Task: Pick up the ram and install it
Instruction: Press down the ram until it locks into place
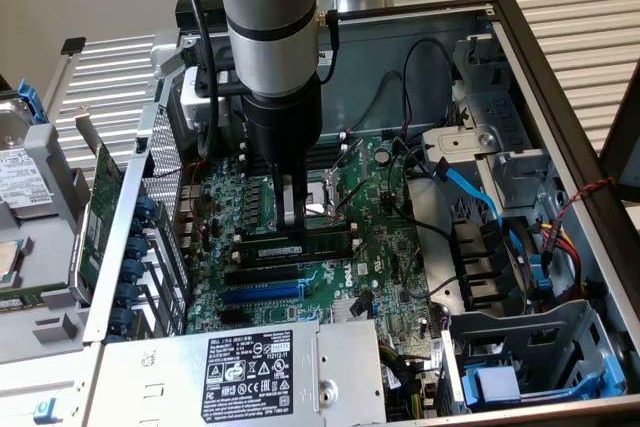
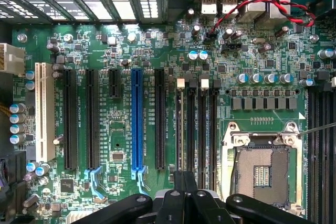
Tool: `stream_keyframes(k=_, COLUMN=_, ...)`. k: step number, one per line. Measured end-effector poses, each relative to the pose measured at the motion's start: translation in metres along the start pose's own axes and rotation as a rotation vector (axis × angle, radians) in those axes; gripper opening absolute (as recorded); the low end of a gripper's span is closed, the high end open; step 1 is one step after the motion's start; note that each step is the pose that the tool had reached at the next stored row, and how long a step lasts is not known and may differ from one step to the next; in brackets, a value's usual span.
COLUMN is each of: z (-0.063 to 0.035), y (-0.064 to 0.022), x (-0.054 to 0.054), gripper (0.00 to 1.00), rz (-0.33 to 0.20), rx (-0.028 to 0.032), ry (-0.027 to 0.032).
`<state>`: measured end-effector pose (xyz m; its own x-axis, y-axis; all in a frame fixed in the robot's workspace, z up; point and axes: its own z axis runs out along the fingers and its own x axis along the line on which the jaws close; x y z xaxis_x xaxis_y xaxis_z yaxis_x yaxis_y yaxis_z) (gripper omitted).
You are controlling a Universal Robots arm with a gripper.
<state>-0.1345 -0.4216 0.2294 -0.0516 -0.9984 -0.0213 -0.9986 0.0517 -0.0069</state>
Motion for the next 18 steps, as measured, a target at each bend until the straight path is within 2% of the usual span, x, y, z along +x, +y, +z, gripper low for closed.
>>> stream_keyframes(k=2, z=0.0001, y=0.0, x=0.0001, gripper=0.1, rz=0.0, rx=0.0001, ry=-0.0002)
stream_keyframes(k=8, z=0.0012, y=0.0003, x=0.0001, gripper=0.1, rz=0.0, rx=0.0002, ry=-0.0056)
stream_keyframes(k=18, z=0.0017, y=0.0009, x=0.0007, gripper=0.1, rz=0.0, rx=0.0002, ry=-0.0062)
